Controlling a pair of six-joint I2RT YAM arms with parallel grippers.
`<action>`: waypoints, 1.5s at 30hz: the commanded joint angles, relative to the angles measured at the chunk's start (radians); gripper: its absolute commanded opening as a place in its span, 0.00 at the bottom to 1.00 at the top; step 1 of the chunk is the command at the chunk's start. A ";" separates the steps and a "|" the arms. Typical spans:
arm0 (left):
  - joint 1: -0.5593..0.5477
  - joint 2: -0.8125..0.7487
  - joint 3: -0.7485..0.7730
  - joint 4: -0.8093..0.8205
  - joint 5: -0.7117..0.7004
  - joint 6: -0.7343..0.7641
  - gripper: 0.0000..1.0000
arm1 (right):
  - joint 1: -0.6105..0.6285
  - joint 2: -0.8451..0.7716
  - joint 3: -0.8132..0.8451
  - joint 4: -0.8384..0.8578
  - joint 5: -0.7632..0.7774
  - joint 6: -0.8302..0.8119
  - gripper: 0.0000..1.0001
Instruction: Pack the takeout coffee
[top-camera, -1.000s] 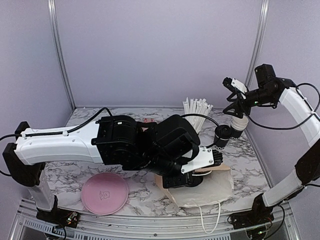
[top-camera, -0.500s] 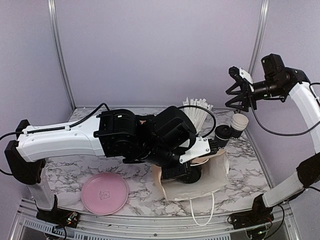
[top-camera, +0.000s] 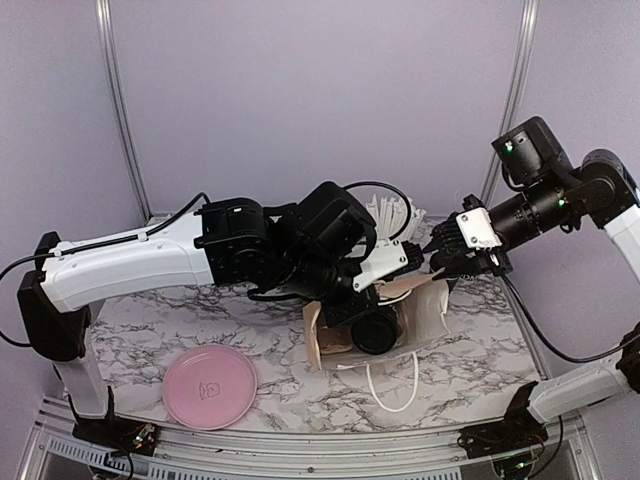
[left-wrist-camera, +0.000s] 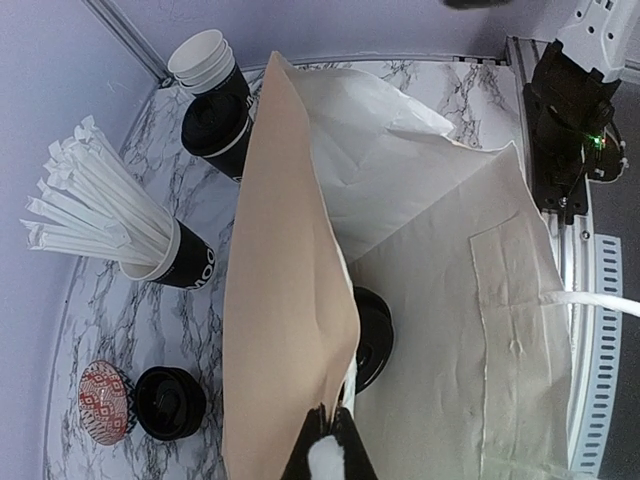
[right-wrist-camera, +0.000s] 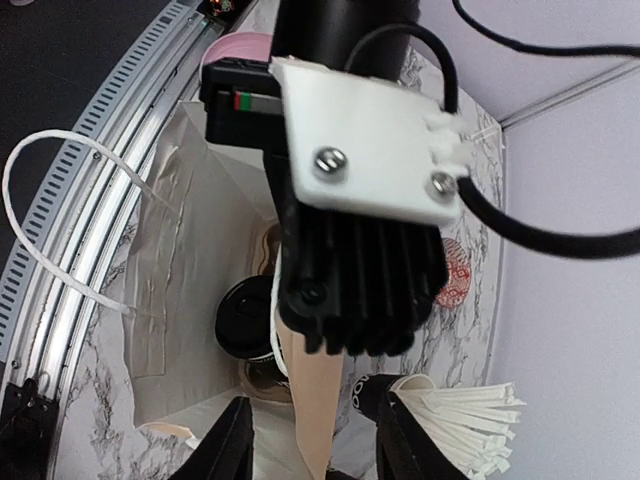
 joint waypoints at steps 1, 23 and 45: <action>-0.001 -0.014 -0.010 0.017 0.040 -0.035 0.00 | 0.166 -0.097 -0.035 -0.021 0.128 -0.026 0.36; 0.034 -0.033 -0.032 0.059 0.224 -0.187 0.00 | 0.579 -0.050 -0.465 0.276 0.728 -0.013 0.40; 0.085 0.027 -0.018 0.058 0.467 -0.287 0.00 | 0.580 0.110 -0.573 0.361 0.923 0.057 0.77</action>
